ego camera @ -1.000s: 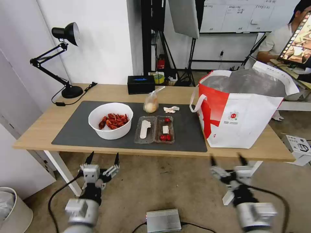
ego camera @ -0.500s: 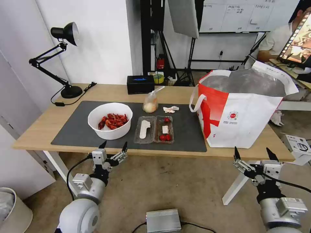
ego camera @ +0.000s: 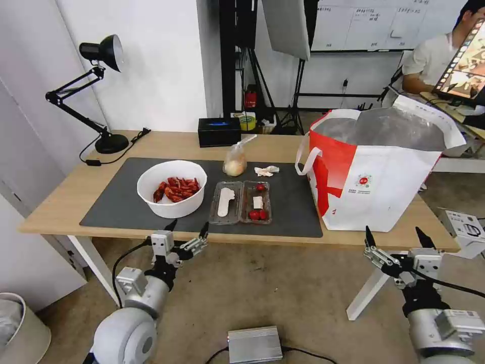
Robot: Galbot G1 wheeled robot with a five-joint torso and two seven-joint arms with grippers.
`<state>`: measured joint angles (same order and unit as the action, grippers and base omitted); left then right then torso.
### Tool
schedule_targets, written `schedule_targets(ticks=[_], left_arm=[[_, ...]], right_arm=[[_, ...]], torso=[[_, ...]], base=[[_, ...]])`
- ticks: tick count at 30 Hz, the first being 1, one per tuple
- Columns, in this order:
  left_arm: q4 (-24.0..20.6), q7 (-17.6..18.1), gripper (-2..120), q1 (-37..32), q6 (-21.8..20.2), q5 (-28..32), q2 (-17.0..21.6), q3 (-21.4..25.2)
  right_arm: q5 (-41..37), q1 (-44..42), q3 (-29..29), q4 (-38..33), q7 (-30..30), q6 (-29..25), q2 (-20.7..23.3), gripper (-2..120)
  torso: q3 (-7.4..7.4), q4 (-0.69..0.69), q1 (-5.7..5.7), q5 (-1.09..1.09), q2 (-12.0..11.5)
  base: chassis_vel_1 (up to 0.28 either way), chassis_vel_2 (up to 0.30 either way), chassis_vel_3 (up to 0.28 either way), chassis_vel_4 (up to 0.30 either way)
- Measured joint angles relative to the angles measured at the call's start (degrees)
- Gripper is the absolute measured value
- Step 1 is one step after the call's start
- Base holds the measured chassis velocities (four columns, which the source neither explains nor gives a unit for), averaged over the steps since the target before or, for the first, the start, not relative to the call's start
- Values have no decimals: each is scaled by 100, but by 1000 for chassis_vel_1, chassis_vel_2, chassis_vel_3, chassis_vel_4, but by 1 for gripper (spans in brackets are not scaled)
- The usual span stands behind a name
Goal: Pick up the trash from the table and place it into the takeout bag.
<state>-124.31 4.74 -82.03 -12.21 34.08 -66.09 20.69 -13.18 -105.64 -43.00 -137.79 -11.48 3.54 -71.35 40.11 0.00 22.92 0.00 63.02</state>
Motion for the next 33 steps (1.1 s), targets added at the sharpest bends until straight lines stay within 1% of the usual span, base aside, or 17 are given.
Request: schedule_targets(ticks=[1,4,5,8,9,11,12,13,15,16,17,19,20,22,24,27,33], left_arm=[[0,0,100,0,0,0,0,0],[-23,289,100,297,-304,858,238,-288],[-23,289,100,297,-304,858,238,-288],[-109,823,100,633,-640,1989,338,-538],[-109,823,100,633,-640,1989,338,-538],[-183,1336,100,899,-865,2881,296,-654],[-192,1496,100,1011,-923,3157,258,-695],[-192,1496,100,1011,-923,3157,258,-695],[-188,1917,100,1292,-1030,3793,128,-807],[-188,1917,100,1292,-1030,3793,128,-807],[-194,2216,100,1414,-1118,4196,55,-836],[-215,3043,100,1682,-1256,4973,-185,-906],[-215,3043,100,1682,-1256,4973,-185,-906],[-130,3601,100,1907,-1258,5260,-437,-992],[-97,3703,100,1947,-1253,5296,-495,-1007],[192,4212,100,2183,-1064,5332,-863,-1134],[493,4518,100,2335,-843,5250,-1202,-1225]], right_arm=[[0,0,0,0,0,0,0,100],[-16,-81,-43,-17,49,-55,-7,100],[-16,-81,-43,-17,49,-55,-7,100],[-16,-160,-75,1,72,-125,-13,100],[-16,-160,-75,1,72,-125,-13,100],[-15,-192,-98,11,73,-135,-4,100],[-14,-197,-99,15,73,-135,0,100],[-14,-197,-99,15,73,-135,0,100],[-8,-202,-99,27,73,-136,11,100],[-8,-202,-99,27,73,-136,11,100],[-4,-203,-97,28,73,-135,12,100],[2,-217,-98,36,71,-136,12,100],[2,-217,-98,36,71,-136,12,100],[5,-244,-119,72,69,-136,23,100],[5,-248,-123,78,68,-137,28,100],[8,-259,-135,87,62,-141,48,100],[14,-263,-136,132,53,-162,34,100]], torso=[[0,0,0,0,0],[0,0,0,0,1],[0,0,0,0,1],[0,-1,0,0,1],[0,-1,0,0,1],[0,-1,0,0,1],[0,-1,0,0,1],[0,-1,0,0,1],[0,0,0,0,1],[0,0,0,0,1],[0,0,0,0,1],[0,-1,0,1,0],[0,-1,0,1,0],[0,-1,0,1,1],[0,-1,0,1,1],[0,-1,0,1,0],[0,-1,0,1,0]], base=[[0,0,0,0],[0,0,0,0],[0,0,0,0],[0,0,0,0],[0,0,0,0],[0,0,0,0],[0,0,0,0],[0,0,0,0],[0,0,0,0],[0,0,0,0],[0,0,0,0],[0,0,0,0],[0,0,0,0],[0,0,0,0],[0,0,0,0],[0,0,0,0],[0,0,0,0]])
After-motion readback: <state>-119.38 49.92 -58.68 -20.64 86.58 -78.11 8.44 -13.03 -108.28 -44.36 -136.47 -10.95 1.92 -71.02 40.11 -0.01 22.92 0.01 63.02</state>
